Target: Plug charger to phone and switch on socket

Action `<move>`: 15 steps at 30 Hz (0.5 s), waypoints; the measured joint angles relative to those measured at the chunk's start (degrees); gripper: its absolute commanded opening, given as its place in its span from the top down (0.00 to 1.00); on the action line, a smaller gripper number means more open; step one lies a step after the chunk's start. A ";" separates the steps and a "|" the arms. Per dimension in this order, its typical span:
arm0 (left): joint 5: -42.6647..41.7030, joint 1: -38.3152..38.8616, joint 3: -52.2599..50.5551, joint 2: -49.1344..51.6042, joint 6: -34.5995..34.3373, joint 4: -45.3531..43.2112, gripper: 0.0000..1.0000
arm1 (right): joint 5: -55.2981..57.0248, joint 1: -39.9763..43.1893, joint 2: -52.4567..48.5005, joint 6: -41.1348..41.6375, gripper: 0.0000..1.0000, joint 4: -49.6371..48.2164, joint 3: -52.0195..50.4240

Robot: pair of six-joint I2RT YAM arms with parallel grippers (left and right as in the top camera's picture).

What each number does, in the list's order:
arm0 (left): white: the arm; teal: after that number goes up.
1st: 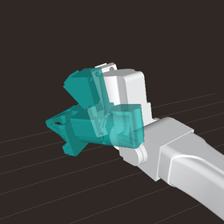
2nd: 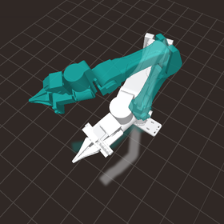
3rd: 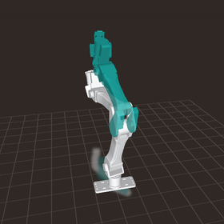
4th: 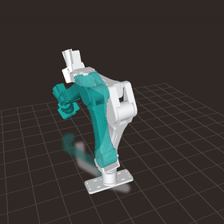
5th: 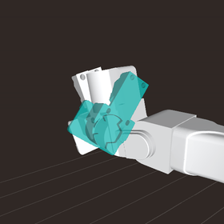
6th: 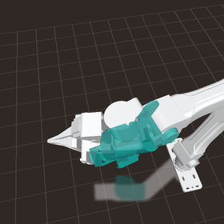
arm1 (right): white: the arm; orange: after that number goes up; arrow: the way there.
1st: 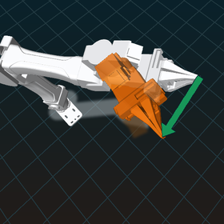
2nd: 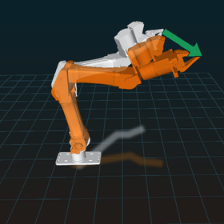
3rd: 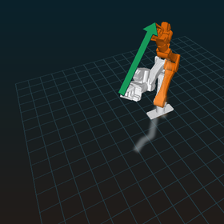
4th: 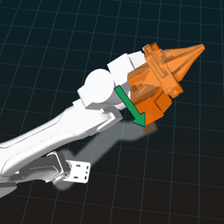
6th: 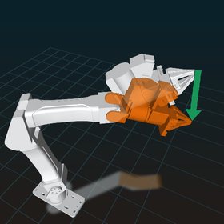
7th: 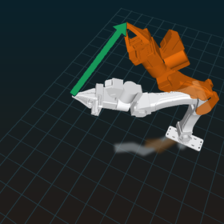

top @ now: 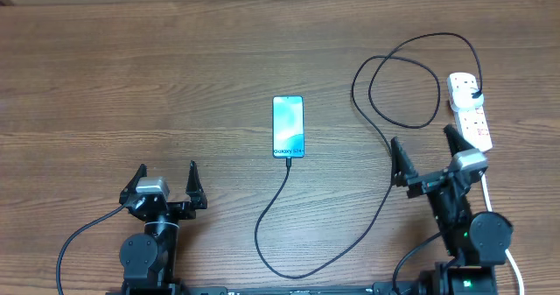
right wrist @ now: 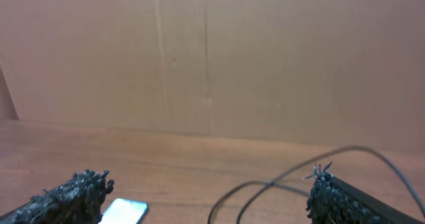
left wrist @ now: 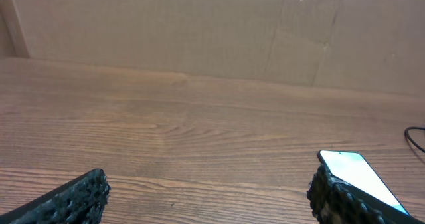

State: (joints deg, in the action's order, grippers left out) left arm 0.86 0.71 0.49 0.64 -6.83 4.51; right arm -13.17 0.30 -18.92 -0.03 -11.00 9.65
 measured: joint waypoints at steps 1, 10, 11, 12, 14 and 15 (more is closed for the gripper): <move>-0.02 0.00 0.00 0.00 0.00 0.00 0.00 | 0.39 -0.35 1.16 0.02 0.00 -0.09 -1.29; 0.00 0.00 0.00 0.00 0.00 0.00 0.00 | 2.93 -2.84 10.47 0.00 0.00 7.23 -8.55; 0.00 0.00 0.00 0.00 0.00 0.02 0.00 | 3.13 -3.04 11.50 0.00 0.00 9.33 -8.55; -0.02 0.00 0.00 -0.02 0.00 0.00 0.00 | 3.28 -3.08 12.55 0.00 0.00 11.69 -8.57; 0.00 0.00 0.00 0.00 0.00 0.00 0.00 | 3.72 -3.08 14.21 0.02 0.00 14.75 -8.59; -0.02 0.00 0.00 0.00 0.00 0.00 0.00 | 3.80 -3.08 14.60 0.00 0.00 15.21 -8.59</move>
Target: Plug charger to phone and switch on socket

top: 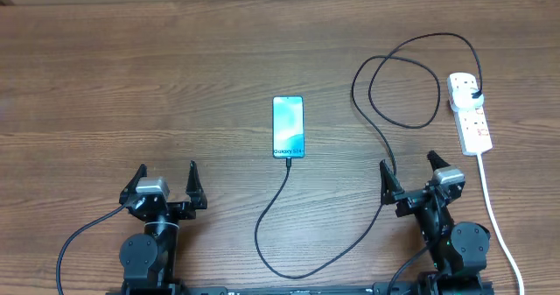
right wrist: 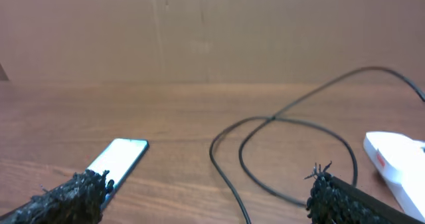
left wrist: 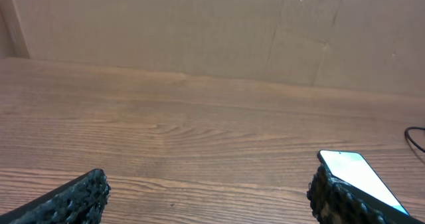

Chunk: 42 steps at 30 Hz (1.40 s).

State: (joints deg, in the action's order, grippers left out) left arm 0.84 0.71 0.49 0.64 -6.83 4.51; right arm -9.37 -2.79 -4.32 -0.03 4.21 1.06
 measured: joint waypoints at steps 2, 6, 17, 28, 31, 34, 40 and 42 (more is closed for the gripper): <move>0.02 0.00 0.00 0.00 0.00 0.00 0.00 | 0.85 0.02 1.38 0.02 0.00 0.13 0.00; 0.00 0.00 0.00 0.00 0.00 0.00 0.00 | 1.86 0.00 2.34 0.02 0.00 0.22 0.00; 0.02 0.00 0.00 0.00 0.00 0.00 0.00 | 3.45 0.00 2.34 0.00 0.00 0.33 0.00; 0.00 0.00 0.00 0.00 0.00 0.00 0.00 | 3.67 0.00 2.34 0.00 0.00 0.35 0.00; 0.00 0.00 0.00 0.00 0.00 0.00 0.00 | 3.67 0.00 2.34 0.02 0.00 0.35 0.00; 0.00 0.00 0.00 0.00 0.00 0.00 0.00 | 3.65 0.00 2.34 -0.02 0.00 0.35 0.00; 0.02 0.00 0.00 0.00 0.00 0.00 0.00 | 3.65 0.00 2.34 0.02 0.00 0.35 0.00; 0.00 0.00 0.00 0.00 0.00 0.00 0.00 | 3.65 0.00 2.34 0.00 0.00 0.33 0.00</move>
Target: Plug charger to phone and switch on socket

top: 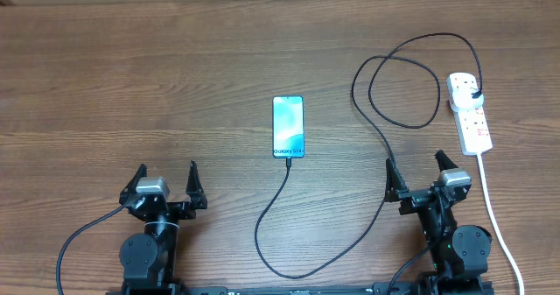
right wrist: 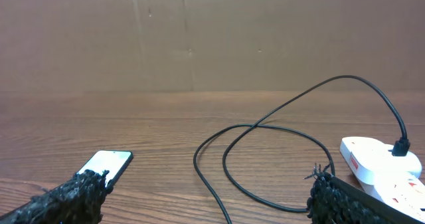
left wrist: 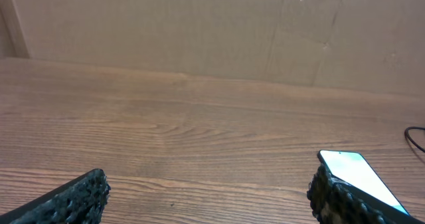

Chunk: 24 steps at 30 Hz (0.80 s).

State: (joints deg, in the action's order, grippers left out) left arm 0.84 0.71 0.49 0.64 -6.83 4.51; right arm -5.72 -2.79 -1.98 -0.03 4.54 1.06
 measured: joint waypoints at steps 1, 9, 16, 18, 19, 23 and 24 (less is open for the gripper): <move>0.02 0.00 0.00 0.00 0.00 0.00 0.00 | 0.02 0.00 0.00 0.00 0.00 0.02 0.00; 0.00 0.00 0.00 0.00 0.00 0.00 0.00 | 0.17 -1.73 0.00 0.00 0.00 0.02 0.00; 0.00 0.00 0.00 0.00 0.00 0.00 0.01 | 0.15 -1.75 0.00 0.02 0.00 0.00 0.00; 0.02 0.00 0.00 0.00 0.00 0.00 0.00 | 0.15 -1.75 0.00 0.02 0.00 0.00 0.00; 0.02 0.00 0.00 0.00 0.00 0.00 0.00 | 0.15 -1.75 0.00 0.00 0.00 0.02 0.00; 0.02 0.00 0.00 0.00 0.00 0.00 0.00 | 0.13 -1.75 0.00 0.02 0.00 0.00 0.00; 0.02 0.00 0.00 0.00 0.00 0.00 0.00 | 0.15 -1.75 0.04 0.00 0.00 0.02 0.00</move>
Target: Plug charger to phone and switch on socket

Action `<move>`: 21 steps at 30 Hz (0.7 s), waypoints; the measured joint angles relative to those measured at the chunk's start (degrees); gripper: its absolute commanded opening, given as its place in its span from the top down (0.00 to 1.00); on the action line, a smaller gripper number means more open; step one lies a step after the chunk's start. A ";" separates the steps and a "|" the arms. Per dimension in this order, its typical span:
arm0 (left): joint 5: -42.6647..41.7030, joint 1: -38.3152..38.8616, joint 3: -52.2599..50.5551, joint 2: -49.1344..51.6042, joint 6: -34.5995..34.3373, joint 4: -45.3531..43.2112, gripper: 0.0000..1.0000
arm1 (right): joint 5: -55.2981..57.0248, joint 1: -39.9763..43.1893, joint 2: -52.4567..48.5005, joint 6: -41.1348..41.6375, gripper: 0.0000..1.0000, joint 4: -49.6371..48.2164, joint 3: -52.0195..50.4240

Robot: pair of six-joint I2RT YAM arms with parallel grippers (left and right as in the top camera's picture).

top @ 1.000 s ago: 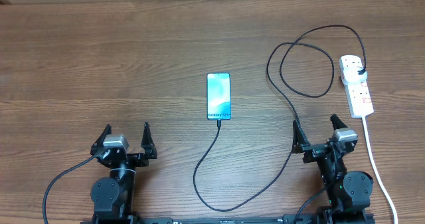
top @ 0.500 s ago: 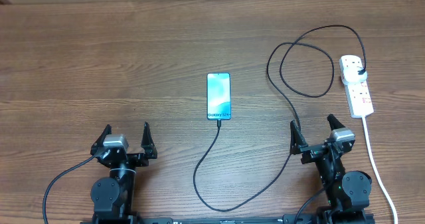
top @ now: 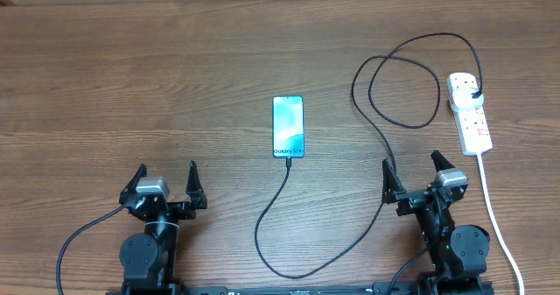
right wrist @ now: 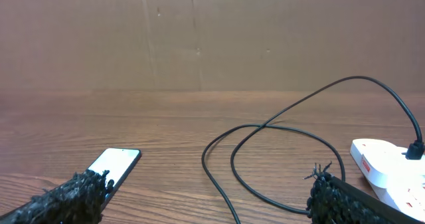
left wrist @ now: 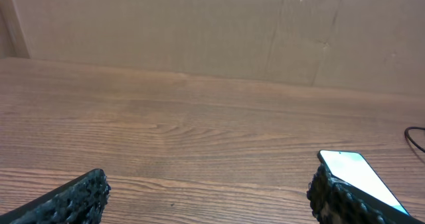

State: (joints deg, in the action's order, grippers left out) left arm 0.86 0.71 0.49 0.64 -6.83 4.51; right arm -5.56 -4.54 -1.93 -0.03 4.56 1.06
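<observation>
The phone (top: pixel 288 126) lies face up mid-table with its screen lit, also seen in the left wrist view (left wrist: pixel 358 174) and the right wrist view (right wrist: pixel 117 164). A black charger cable (top: pixel 282 242) enters the phone's near end, curves along the front, loops at the right (right wrist: pixel 265 154) and ends in a plug on the white power strip (top: pixel 471 113). The switch's position cannot be told. My left gripper (top: pixel 167 171) rests open at the front left, nothing between its fingers (left wrist: pixel 73 197). My right gripper (top: pixel 410 161) is open at the front right, short of the strip (right wrist: pixel 392 161).
A brown cardboard wall (left wrist: pixel 199 31) stands along the table's far edge. The strip's white lead (top: pixel 493 216) runs down the right side, just beside my right arm. The wooden table (top: pixel 131 85) stretches to the left of the phone.
My right gripper has shifted slightly to the left; in its view the phone and power strip sit a little further right. The left arm, phone and cable are unchanged.
My right gripper first stood open further out, its right finger close to the power strip. Then it was back near the front edge, and it has only shifted slightly there since. The left gripper stayed open and still; the phone stayed lit with the cable in it.
</observation>
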 measured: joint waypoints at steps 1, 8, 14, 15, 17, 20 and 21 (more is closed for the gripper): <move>0.00 0.00 0.00 0.00 0.00 0.00 0.00 | 0.00 0.00 0.15 0.00 0.00 0.00 0.00; 0.00 0.00 -0.02 0.00 0.00 0.00 0.00 | 0.00 0.00 1.09 0.02 0.00 0.04 0.00; 0.00 0.00 0.00 0.00 0.00 0.00 0.00 | 0.00 0.00 1.09 -0.02 0.00 0.00 0.00; 0.00 0.00 0.00 0.00 0.00 0.00 0.00 | 0.00 0.02 1.09 0.00 0.00 -0.02 0.00; -0.02 0.00 0.00 0.00 0.00 0.00 0.00 | 0.02 0.02 1.09 -0.02 0.00 0.00 0.00; 0.00 0.00 0.00 0.00 0.00 0.00 0.00 | 0.00 0.00 1.09 0.00 0.00 -0.02 0.00; 0.00 0.00 0.00 0.00 0.00 0.00 0.01 | 0.00 0.00 1.09 0.00 0.00 -0.02 0.00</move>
State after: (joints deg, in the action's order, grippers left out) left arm 0.86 0.71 0.49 0.64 -6.83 4.51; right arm -5.56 -4.54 -0.84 -0.03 4.54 1.06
